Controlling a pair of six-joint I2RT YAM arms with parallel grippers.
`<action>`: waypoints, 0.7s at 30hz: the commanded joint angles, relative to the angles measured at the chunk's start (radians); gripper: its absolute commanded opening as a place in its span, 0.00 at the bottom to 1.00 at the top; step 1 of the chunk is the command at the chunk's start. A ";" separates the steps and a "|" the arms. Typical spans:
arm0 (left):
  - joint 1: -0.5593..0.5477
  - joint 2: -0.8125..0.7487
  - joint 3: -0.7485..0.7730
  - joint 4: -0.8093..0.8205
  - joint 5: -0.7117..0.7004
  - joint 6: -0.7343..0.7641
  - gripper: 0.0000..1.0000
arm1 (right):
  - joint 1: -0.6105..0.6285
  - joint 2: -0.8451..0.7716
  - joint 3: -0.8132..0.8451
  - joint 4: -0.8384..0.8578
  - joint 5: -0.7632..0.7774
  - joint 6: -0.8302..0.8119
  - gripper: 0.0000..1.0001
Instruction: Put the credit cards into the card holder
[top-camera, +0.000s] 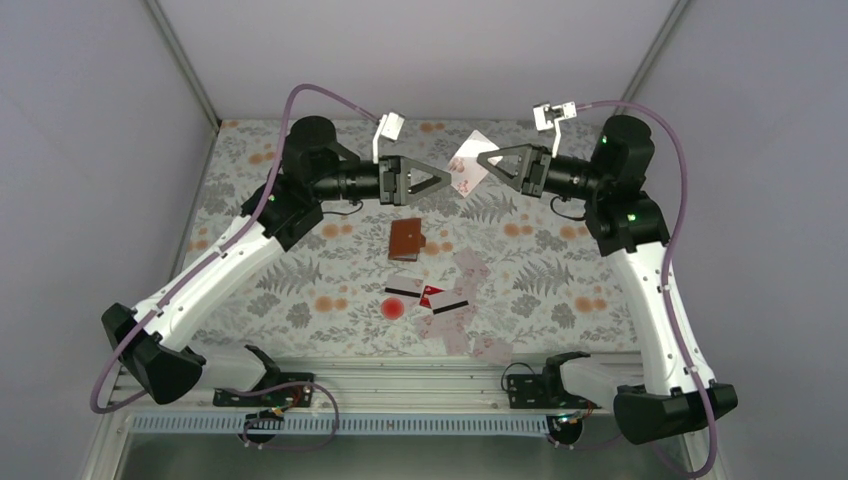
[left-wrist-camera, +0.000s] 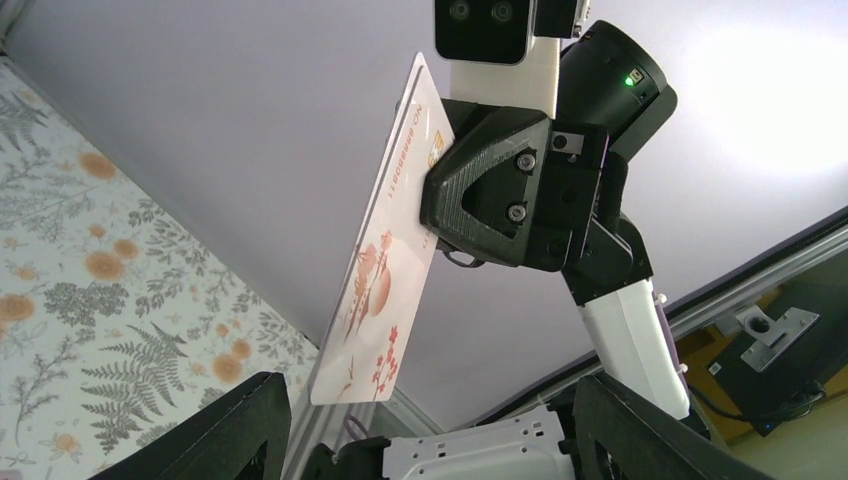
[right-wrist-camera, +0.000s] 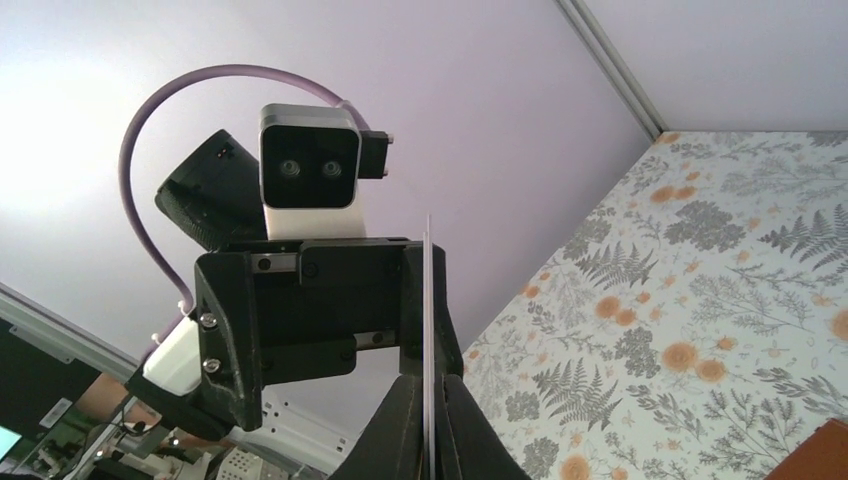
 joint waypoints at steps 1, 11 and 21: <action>0.004 -0.017 0.023 -0.005 0.015 0.004 0.72 | 0.009 0.000 0.043 -0.002 0.040 -0.009 0.04; 0.004 -0.006 0.034 -0.006 0.016 0.011 0.72 | 0.009 0.025 0.049 -0.027 0.035 -0.038 0.03; 0.004 0.000 0.030 0.005 0.004 0.007 0.72 | 0.010 0.027 0.038 -0.049 0.027 -0.062 0.04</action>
